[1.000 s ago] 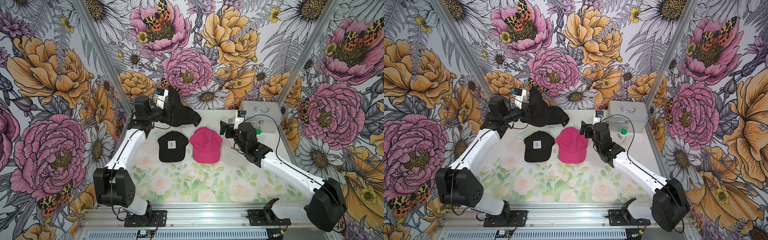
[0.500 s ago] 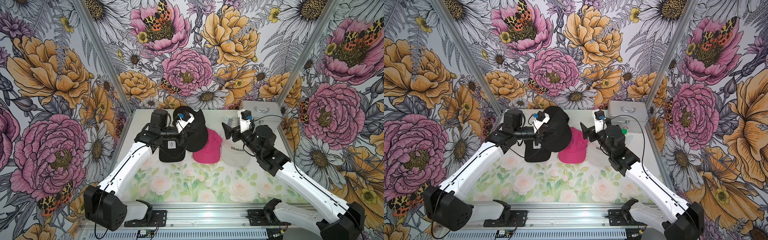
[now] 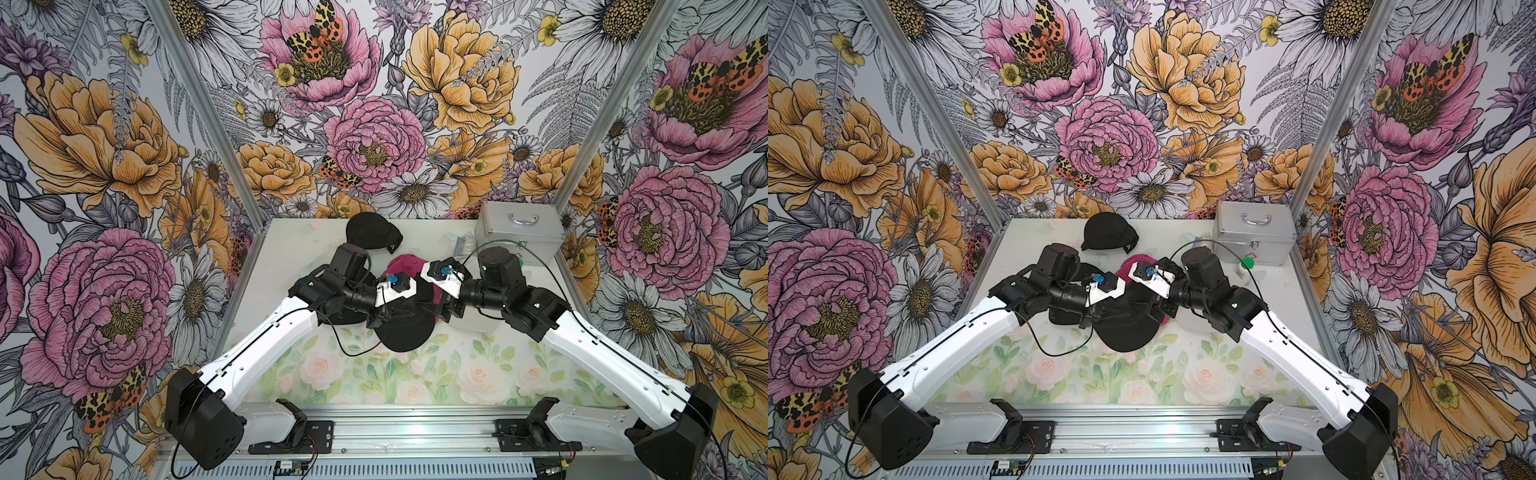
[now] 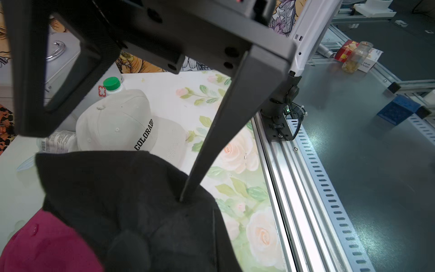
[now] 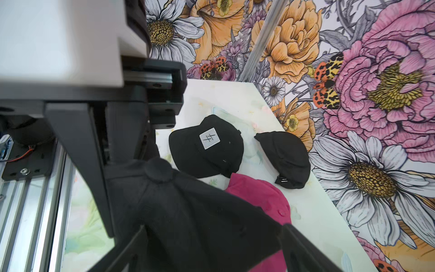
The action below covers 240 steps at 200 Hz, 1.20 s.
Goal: Stack the baseball caps by color
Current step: Pick up the baseball cap from the center of the board.
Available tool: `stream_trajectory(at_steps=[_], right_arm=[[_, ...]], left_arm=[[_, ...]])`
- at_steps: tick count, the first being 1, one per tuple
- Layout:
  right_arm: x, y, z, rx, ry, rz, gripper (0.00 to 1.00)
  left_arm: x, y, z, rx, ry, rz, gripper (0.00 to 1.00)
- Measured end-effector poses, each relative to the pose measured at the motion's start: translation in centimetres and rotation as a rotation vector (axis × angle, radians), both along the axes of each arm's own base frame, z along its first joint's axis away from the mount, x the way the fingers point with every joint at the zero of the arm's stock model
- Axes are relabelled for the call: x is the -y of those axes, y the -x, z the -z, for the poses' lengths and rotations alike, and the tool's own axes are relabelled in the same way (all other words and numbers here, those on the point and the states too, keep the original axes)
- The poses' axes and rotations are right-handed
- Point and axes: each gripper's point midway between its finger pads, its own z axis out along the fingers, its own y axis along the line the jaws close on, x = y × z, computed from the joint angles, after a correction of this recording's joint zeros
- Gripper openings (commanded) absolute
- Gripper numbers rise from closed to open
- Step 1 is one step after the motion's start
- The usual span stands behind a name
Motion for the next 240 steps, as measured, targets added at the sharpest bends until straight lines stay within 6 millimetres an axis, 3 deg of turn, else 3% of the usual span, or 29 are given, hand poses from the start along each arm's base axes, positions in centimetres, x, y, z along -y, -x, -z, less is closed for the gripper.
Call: stream_trajectory(at_steps=[19,30,47,104,110,116,157,186,224,240], right_arm=[[-0.4,0.5,1.4,-0.036,0.058,-0.057,0.91],[-0.5,0.9,2.1,-0.056,0.085,-0.095,0.91],[-0.6,1.9,2.8,-0.081,0.113,-0.151,0.91],[-0.7,3.9,2.9,-0.137,0.147,-0.275,0.89],[-0.8,4.0,2.9,-0.143,0.148,-0.287,0.89],[-0.9,4.2,2.8,-0.152,0.149,-0.301,0.89],[-1.1,4.6,3.3,-0.209,0.153,-0.348,0.83],[-1.3,4.8,3.5,-0.238,0.151,-0.374,0.70],[-1.5,4.9,4.0,-0.281,0.148,-0.389,0.66],[-1.5,4.7,4.3,-0.299,0.149,-0.389,0.58]], left_arm=[[-0.2,0.3,1.7,0.000,-0.026,0.034,0.00],[-0.2,0.6,2.2,0.003,-0.030,0.057,0.13],[-0.3,1.1,2.5,0.013,-0.025,0.091,0.15],[-0.3,2.1,2.4,0.036,-0.004,0.158,0.12],[-0.3,2.2,2.5,0.037,-0.006,0.160,0.09],[-0.3,2.2,2.5,0.039,-0.004,0.165,0.00],[-0.5,2.5,2.8,0.024,-0.014,0.173,0.00],[-0.7,2.5,3.0,0.018,-0.017,0.177,0.00],[-0.8,2.4,3.4,-0.001,-0.024,0.176,0.00],[-0.9,2.1,3.6,-0.013,-0.027,0.170,0.00]])
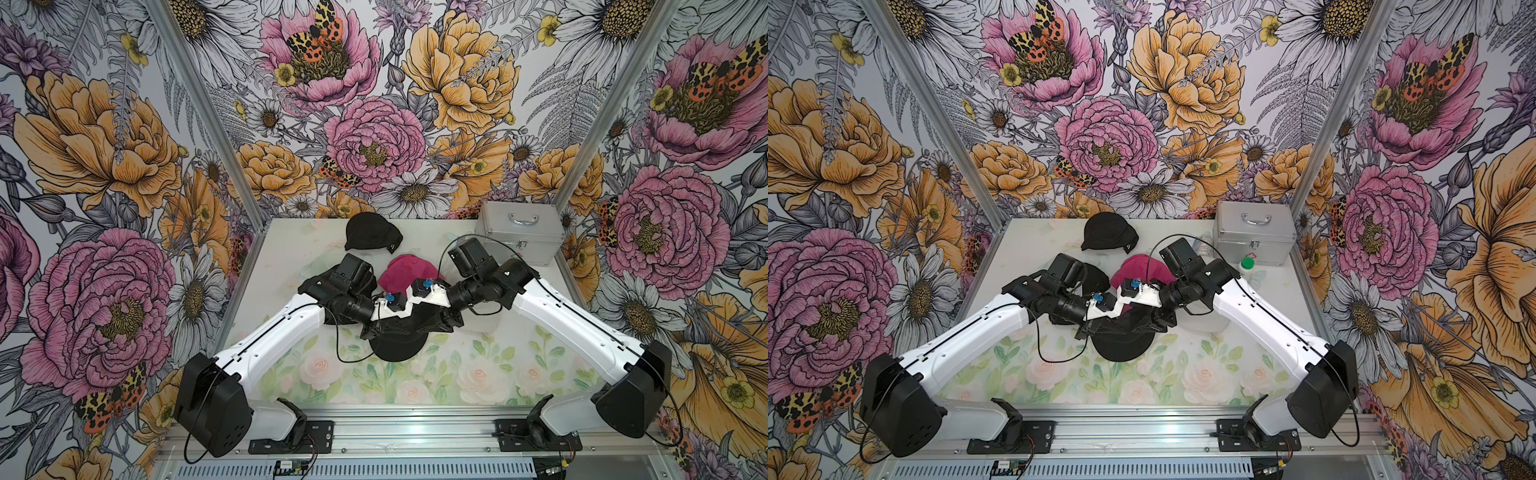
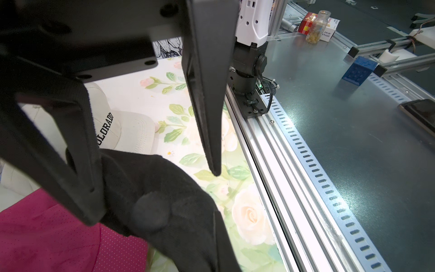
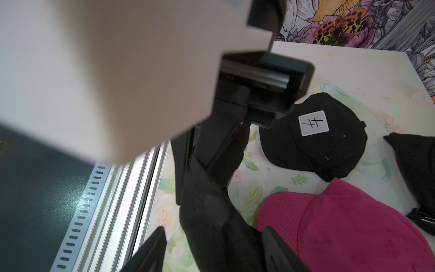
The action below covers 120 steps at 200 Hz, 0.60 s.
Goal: Stack the baseball caps by color
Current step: Pick up the baseball cap from the center of the board.
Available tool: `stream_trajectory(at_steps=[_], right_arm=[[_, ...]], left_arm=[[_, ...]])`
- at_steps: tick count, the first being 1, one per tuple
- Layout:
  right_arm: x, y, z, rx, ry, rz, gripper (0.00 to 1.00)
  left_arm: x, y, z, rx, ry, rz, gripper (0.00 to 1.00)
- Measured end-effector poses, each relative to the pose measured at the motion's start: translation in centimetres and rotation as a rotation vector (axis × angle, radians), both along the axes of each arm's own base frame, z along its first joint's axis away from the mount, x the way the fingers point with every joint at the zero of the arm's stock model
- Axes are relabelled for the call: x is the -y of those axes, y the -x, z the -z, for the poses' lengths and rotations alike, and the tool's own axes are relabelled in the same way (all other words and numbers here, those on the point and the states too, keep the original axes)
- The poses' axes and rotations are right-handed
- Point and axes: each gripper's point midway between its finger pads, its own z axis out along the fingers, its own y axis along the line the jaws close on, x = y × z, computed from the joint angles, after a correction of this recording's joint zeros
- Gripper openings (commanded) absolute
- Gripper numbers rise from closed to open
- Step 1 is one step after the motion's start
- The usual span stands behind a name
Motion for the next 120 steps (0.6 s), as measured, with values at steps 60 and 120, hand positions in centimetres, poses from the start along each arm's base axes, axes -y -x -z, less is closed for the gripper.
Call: stream_trajectory(at_steps=[60,120], right_arm=[[0.3,-0.8,0.5,-0.018,0.006,0.016,0.19],[0.9,-1.6,0.7,-0.037,-0.001,0.056,0.00]], left_arm=[[-0.2,-0.6,0.5,-0.021,-0.008,-0.018,0.00],[0.1,-1.9,0.7,0.005,-0.024,-0.059,0.39]])
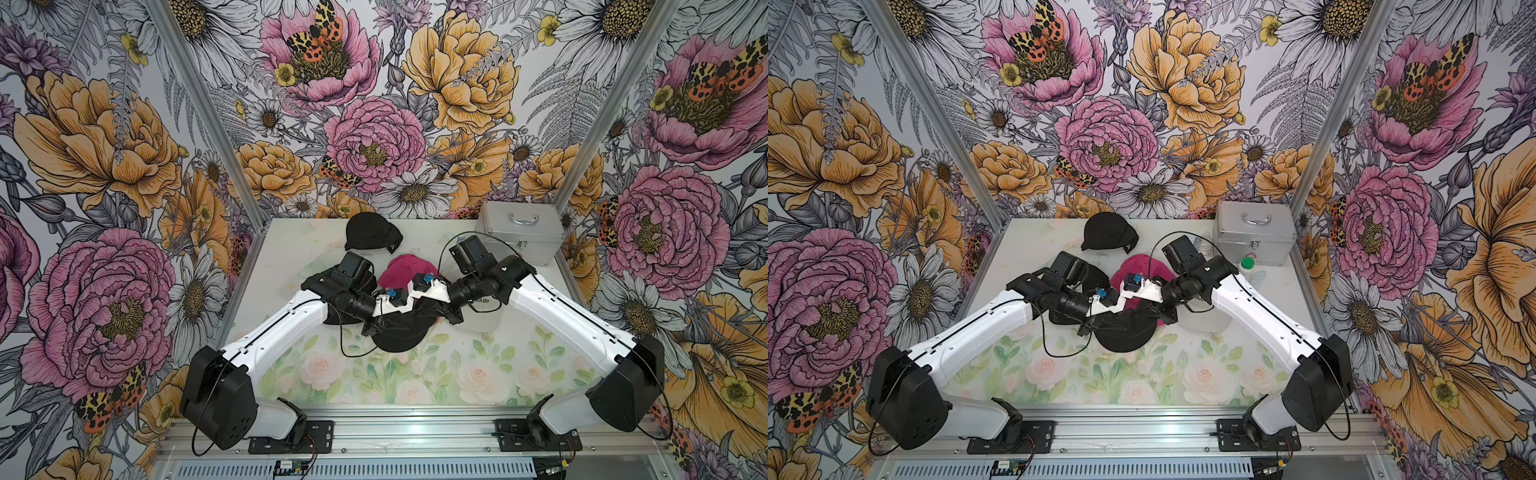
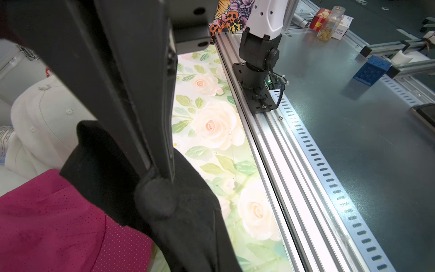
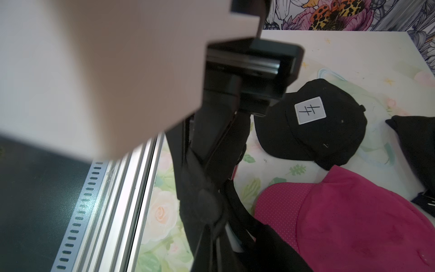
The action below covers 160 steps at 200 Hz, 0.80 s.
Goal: Stack the baseball caps by color
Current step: Pick up the baseball cap from the center of the board.
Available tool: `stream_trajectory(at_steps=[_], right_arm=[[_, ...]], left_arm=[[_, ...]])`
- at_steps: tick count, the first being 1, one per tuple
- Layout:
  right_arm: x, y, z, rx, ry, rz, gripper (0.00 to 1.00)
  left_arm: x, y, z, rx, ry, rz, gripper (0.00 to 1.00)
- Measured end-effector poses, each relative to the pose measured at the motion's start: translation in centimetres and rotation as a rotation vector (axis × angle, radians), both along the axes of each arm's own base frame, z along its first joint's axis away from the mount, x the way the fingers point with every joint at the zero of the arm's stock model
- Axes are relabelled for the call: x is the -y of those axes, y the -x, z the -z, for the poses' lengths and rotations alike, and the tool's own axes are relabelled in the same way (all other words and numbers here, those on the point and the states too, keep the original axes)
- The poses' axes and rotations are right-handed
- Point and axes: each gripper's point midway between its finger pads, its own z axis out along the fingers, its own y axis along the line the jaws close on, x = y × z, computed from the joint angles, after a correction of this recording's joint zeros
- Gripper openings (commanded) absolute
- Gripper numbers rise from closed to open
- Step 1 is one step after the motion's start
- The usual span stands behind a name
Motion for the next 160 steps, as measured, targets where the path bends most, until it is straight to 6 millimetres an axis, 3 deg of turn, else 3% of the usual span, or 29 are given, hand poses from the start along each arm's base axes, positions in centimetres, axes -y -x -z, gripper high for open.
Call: stream_trajectory(at_steps=[25,54,69,75,102,136,160], right_arm=[[0.9,-1.0,-0.1,-0.007,0.009,0.062,0.00],[1.8,-2.4,-0.6,0.002,0.025,0.179,0.00],[2.1,-3.6,-1.2,0.009,0.029,0.277,0.00],[2.2,-4.4,-1.6,0.012,0.031,0.332,0.00],[2.6,-7.5,-4.0,0.043,-0.013,0.533,0.00],[3.2,-9.2,-8.3,0.097,-0.147,0.686,0.00],[3.7,-10.2,-11.4,0.140,-0.268,0.772,0.00]], left_arm=[[0.3,-2.5,-0.2,0.071,0.002,-0.090,0.63],[-0.5,-4.8,-1.2,0.146,0.057,-0.236,0.69],[-1.0,-6.7,-2.0,0.201,0.120,-0.377,0.91],[-1.4,-7.6,-2.2,0.219,0.155,-0.456,0.95],[-3.4,-10.3,-3.2,0.133,0.293,-0.781,0.99],[-5.7,-12.9,-6.5,-0.109,0.498,-1.089,0.99],[-6.8,-14.2,-5.6,-0.367,0.599,-1.232,0.99]])
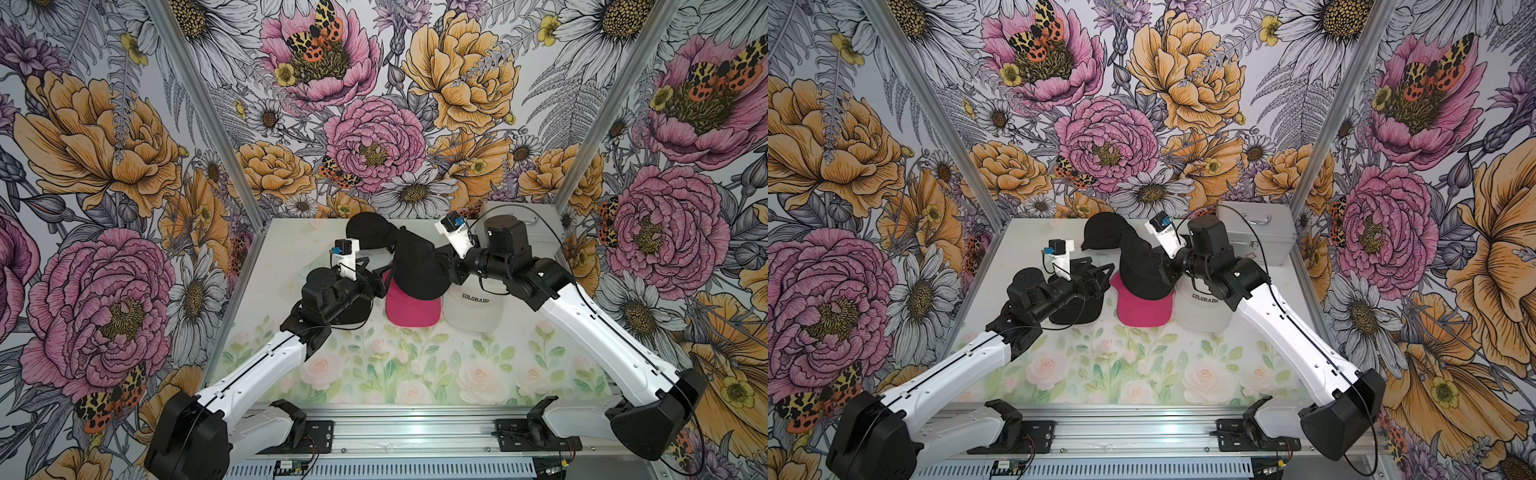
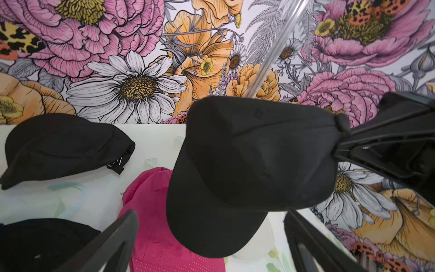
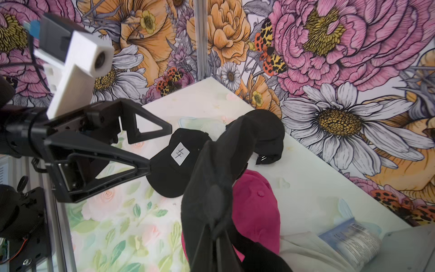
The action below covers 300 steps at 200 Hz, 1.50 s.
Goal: Stack the baseball caps by color
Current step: Pick up the baseball cap from the center of the board.
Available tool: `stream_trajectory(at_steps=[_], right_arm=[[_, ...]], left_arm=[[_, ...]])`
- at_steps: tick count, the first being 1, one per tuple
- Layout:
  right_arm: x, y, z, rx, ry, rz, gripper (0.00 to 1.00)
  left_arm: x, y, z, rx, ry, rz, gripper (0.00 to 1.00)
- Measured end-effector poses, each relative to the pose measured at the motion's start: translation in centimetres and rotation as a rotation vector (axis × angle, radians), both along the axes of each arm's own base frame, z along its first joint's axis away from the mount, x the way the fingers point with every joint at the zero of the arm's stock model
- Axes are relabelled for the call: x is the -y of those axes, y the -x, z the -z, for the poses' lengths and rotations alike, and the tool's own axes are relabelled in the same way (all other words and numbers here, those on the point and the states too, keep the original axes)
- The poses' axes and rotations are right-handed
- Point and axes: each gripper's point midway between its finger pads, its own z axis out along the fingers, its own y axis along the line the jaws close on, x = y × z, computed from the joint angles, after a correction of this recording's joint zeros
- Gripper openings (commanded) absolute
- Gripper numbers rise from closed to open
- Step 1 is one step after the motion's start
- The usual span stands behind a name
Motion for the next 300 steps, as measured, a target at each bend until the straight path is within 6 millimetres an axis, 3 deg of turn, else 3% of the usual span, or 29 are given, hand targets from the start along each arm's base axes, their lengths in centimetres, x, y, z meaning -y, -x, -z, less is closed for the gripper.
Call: stream_trajectory(at_steps=[17,47,64,93,116,156,199,221,243,266,292,295,300], right_arm=[[0.3,-0.4,-1.1,0.030,-0.059,0.047,0.00],[0.8,-1.6,-1.6,0.040,-0.126,0.115,0.00],[0.8,-1.8,-1.8,0.035,-0.161,0.131,0.00],[1.3,-1.5,-1.9,0.027,-0.232,0.150,0.00],[1.4,-0.8,-2.7,0.028,-0.295,0.142,0.00],[1.6,-0.4,-4.1,0.050,-0.366,0.136,0.00],[1.8,-0.6,-3.1,0.024,-0.384,0.150,0.00],[1.8,-0.8,-2.3,0.009,-0.385,0.157,0.00],[2.5,-1.2,-2.4,0.026,-0.401,0.180,0.00],[3.7,-1.9,-1.9,0.027,-0.406,0.228,0.00],[4.6,-2.5,-0.1,-0.003,-0.414,0.276,0.00],[4.6,-2.6,0.0,-0.008,-0.419,0.278,0.03],[4.7,-2.6,0.4,-0.017,-0.423,0.282,0.17]], left_arm=[[0.0,-1.1,2.7,-0.151,0.115,-0.020,0.99],[1.6,-2.2,8.2,-0.380,0.296,0.038,0.97],[2.8,-2.3,9.4,-0.435,0.352,0.084,0.96],[4.8,-2.5,8.3,-0.415,0.464,0.181,0.94],[6.1,-3.5,7.1,-0.371,0.564,0.252,0.85],[7.6,-4.8,7.2,-0.361,0.631,0.318,0.82],[8.5,-4.7,3.2,-0.248,0.652,0.413,0.77],[8.9,-4.6,1.7,-0.203,0.650,0.448,0.60],[8.9,-4.4,1.7,-0.197,0.638,0.458,0.27],[8.1,-4.5,1.5,-0.188,0.642,0.455,0.00],[6.8,-4.4,1.6,-0.161,0.628,0.440,0.00],[6.8,-4.4,1.7,-0.164,0.627,0.439,0.00],[6.6,-4.3,1.9,-0.164,0.622,0.438,0.00]])
